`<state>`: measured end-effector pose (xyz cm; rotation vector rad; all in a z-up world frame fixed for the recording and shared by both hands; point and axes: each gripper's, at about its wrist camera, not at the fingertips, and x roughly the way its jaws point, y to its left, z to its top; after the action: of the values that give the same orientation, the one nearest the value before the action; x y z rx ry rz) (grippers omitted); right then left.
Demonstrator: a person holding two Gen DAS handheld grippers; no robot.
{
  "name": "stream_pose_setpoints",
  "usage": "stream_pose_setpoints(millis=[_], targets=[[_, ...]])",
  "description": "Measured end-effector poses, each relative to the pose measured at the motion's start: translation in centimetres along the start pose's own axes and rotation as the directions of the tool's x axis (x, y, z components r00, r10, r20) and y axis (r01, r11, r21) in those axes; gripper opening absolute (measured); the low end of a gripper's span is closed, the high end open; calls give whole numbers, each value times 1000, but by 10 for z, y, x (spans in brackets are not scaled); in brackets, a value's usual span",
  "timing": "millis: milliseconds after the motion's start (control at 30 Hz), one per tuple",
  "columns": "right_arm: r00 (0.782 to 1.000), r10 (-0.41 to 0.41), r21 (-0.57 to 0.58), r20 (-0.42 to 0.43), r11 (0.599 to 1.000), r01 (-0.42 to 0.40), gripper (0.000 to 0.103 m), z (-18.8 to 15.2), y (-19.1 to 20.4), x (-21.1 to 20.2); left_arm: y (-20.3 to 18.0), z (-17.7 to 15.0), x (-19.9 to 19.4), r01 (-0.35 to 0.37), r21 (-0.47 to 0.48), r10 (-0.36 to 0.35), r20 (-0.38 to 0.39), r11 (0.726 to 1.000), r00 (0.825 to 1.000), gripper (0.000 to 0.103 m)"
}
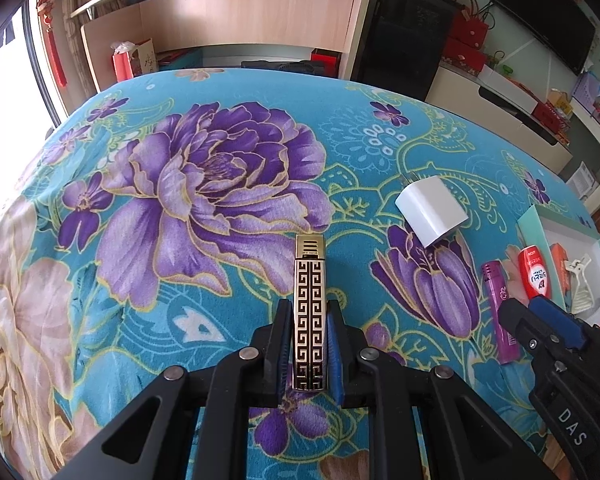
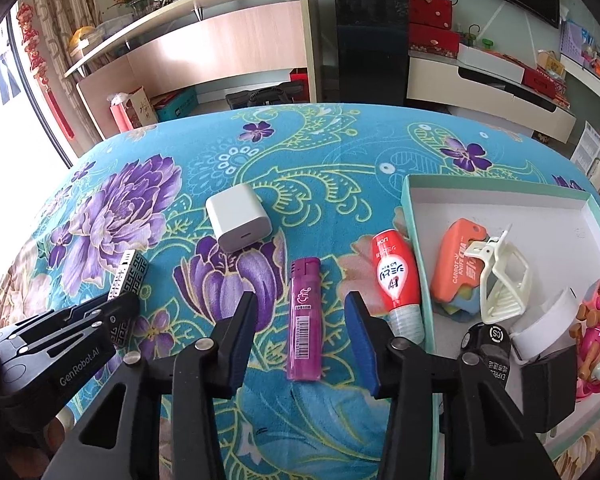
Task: Organize rigid objects
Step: 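Grasp the pink lighter with the right gripper while the left gripper holds the comb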
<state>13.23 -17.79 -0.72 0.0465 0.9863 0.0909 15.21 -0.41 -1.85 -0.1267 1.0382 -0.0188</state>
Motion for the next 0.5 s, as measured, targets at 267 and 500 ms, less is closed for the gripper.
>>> stream_pose_setpoints(millis=[267, 500], targets=[[996, -30, -29, -79, 999, 28, 39, -5, 5, 20, -3, 2, 6, -14, 12, 14, 1, 1000, 1000, 19], [997, -24, -41, -78, 999, 21, 32, -5, 8, 19, -5, 3, 7, -22, 18, 22, 2, 1000, 1000, 20]])
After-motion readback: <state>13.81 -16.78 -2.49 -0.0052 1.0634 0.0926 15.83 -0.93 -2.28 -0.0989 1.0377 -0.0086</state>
